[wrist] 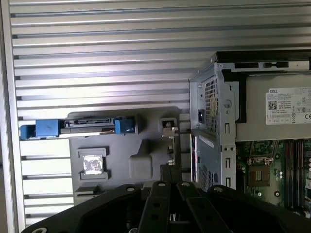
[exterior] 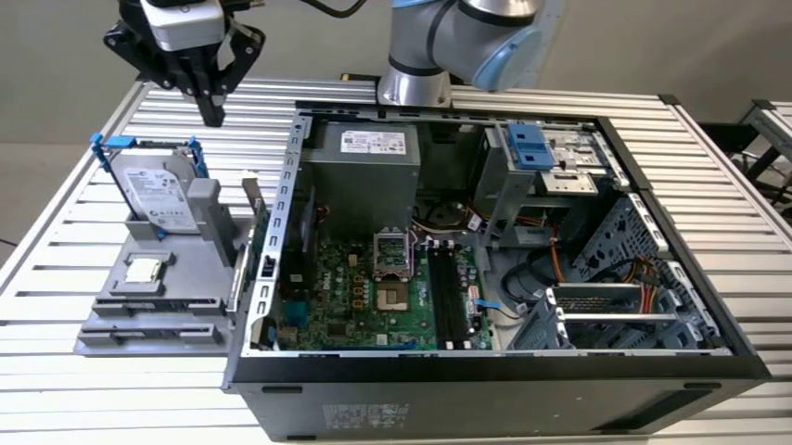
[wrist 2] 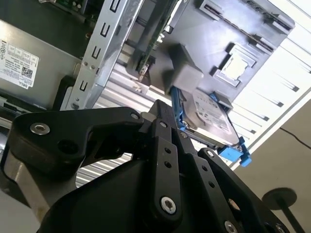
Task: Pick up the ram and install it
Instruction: 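Reach for the ram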
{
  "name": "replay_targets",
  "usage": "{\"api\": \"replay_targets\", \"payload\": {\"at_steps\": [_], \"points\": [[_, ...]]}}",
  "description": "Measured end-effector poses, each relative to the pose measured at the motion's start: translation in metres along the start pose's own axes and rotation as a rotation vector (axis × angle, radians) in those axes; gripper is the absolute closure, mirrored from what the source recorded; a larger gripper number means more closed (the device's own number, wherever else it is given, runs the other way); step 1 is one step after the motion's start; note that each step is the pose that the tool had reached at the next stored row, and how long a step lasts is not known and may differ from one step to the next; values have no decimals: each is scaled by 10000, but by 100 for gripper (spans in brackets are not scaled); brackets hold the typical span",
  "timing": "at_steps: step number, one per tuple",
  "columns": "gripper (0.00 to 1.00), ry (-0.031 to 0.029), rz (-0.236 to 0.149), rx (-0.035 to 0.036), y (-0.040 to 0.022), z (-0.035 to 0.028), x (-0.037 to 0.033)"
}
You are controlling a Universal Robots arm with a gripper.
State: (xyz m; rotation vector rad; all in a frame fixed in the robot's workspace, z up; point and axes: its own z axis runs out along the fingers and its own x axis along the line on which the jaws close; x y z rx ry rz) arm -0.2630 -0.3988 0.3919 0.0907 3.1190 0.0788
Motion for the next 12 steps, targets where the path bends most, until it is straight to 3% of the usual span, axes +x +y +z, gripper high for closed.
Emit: {"api": "replay_targets", "payload": {"at_steps": [12], "points": [[100,2,-34,0,-16,-3,271]]}}
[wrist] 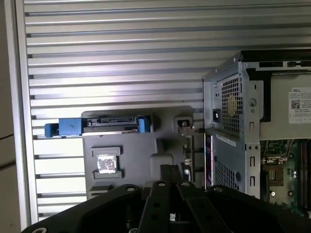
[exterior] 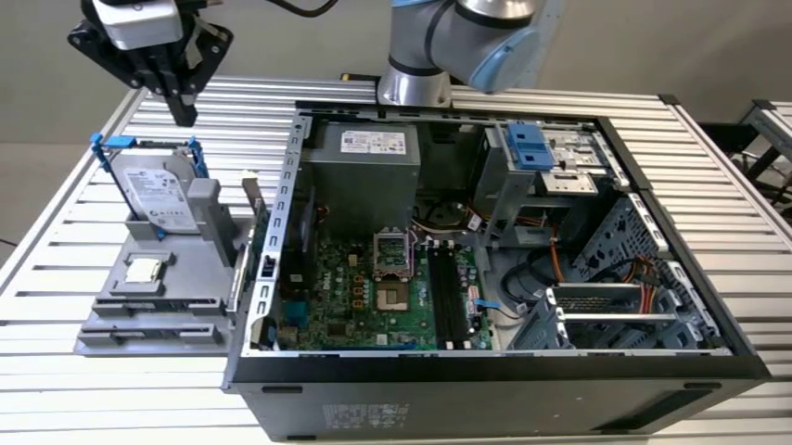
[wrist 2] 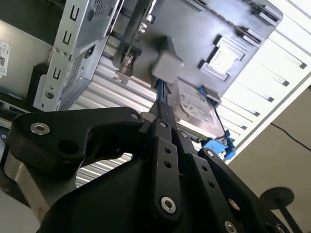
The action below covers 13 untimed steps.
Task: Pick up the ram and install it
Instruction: 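Reach for the ram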
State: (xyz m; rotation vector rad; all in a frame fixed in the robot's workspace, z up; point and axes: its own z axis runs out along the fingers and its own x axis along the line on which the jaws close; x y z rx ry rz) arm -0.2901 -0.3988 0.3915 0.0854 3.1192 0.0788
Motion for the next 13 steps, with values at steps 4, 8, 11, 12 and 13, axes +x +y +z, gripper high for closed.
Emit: {"api": "replay_targets", "payload": {"at_steps": [4,8,11,12,13], "points": [[100,2,-34,-1,-5,-1,84],[100,4,-70,-1,-10,-2,180],[100,5,-99,-2,-14,-2,252],[100,5,-109,-3,-15,-1,275],[100,6,-120,-2,-16,-2,297]]}}
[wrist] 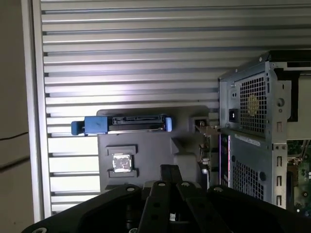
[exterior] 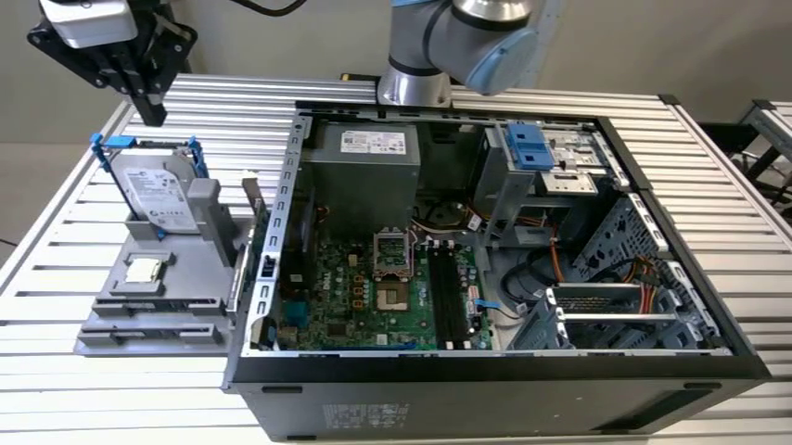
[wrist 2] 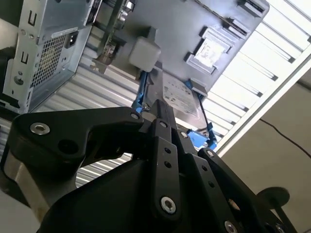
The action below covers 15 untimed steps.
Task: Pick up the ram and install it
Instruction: 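Reach for the ram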
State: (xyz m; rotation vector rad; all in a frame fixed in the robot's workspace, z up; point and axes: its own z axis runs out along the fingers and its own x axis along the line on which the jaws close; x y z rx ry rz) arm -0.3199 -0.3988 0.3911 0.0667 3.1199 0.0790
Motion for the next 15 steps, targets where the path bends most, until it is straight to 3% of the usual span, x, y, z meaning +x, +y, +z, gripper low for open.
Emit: {"api": "replay_targets", "payload": {"at_steps": [15], "points": [[100,14,-269,-5,-13,-3,310]]}}
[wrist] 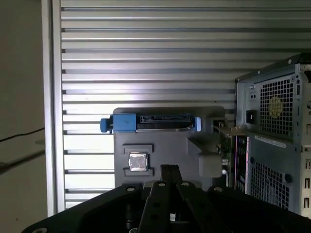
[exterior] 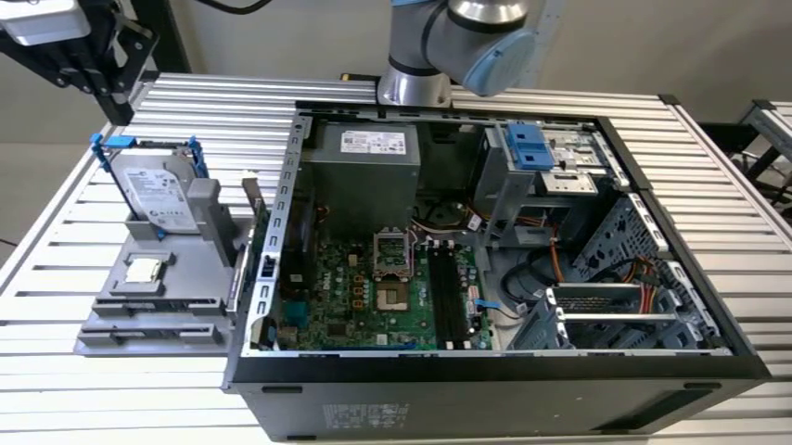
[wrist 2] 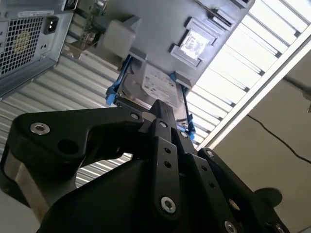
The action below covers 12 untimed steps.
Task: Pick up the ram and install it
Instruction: 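Reach for the ram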
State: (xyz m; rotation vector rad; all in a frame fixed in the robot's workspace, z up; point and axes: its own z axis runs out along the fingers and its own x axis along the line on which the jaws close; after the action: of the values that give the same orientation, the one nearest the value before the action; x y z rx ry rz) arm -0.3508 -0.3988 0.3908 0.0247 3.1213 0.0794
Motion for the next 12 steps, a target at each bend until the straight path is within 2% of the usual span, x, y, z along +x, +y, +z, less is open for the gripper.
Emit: {"api": "replay_targets", "payload": {"at_steps": [7,12], "points": [[100,1,-25,-1,-1,0,18],[100,2,-25,-1,-50,-2,17]]}}
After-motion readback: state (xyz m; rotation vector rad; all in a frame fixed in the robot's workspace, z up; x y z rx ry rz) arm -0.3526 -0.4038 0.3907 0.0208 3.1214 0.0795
